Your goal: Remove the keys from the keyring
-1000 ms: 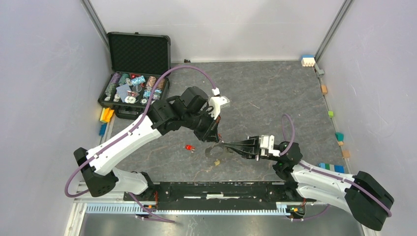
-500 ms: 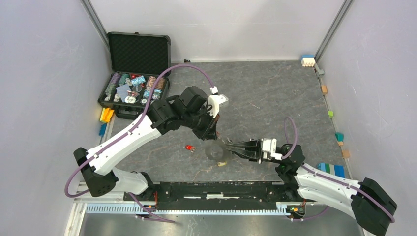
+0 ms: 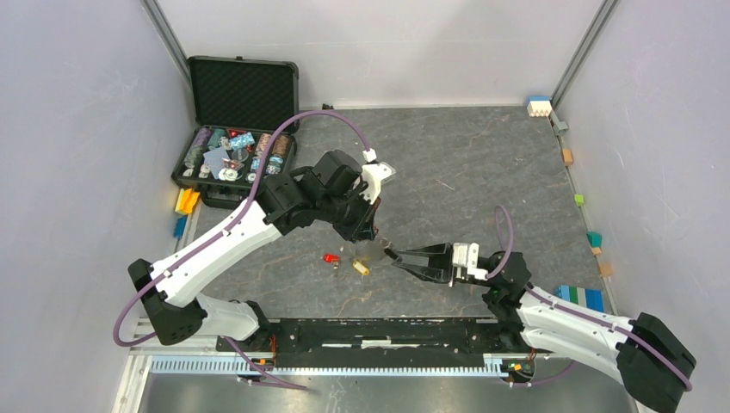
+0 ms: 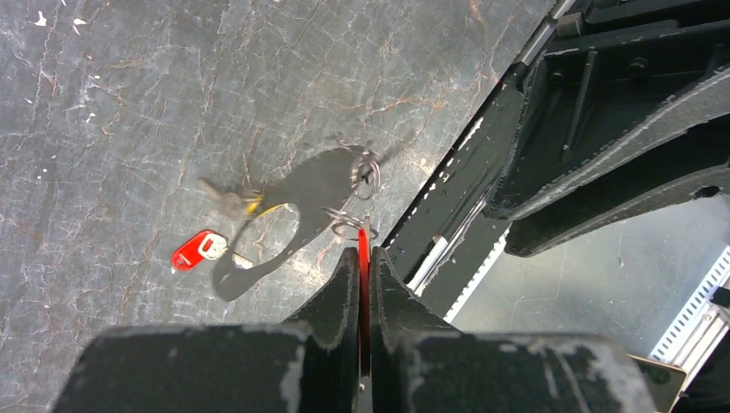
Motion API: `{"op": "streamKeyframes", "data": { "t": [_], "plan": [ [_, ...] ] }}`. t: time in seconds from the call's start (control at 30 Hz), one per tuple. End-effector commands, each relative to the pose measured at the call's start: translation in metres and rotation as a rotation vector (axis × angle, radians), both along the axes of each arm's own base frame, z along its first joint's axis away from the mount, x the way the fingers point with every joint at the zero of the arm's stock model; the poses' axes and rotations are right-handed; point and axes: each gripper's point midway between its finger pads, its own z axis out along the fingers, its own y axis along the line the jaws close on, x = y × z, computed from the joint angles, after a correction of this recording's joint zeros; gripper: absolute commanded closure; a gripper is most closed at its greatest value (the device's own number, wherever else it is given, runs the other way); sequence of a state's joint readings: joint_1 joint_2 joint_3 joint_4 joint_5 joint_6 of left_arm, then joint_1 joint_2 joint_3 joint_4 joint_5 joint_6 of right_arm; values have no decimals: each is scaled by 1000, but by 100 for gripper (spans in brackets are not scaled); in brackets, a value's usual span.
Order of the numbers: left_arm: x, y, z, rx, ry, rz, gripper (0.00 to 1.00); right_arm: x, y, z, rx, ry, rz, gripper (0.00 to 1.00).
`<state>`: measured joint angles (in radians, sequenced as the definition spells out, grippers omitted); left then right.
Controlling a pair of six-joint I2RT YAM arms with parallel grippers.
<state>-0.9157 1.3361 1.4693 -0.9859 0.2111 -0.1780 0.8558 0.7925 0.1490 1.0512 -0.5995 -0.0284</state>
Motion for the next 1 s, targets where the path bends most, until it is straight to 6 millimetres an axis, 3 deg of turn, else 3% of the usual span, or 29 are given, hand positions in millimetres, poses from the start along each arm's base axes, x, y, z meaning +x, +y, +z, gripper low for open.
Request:
{"op": "streamKeyframes", "data": {
  "t": [0.0,0.5,0.73,0.97],
  "plan": [
    [3,-3,24,-67,-60,-10,98,9,2,1,-5,23,-36,67],
    [-1,-6,24,-75,-40,-28,98,37,19,23,27,64,-92,66],
    [-1,-6,24,-76,-42,-28,98,36,24,17,20,125,-60,72],
    [-1,-6,25,-79,-41,-30,98,37,28,16,24,146,-46,68]
  ]
}}
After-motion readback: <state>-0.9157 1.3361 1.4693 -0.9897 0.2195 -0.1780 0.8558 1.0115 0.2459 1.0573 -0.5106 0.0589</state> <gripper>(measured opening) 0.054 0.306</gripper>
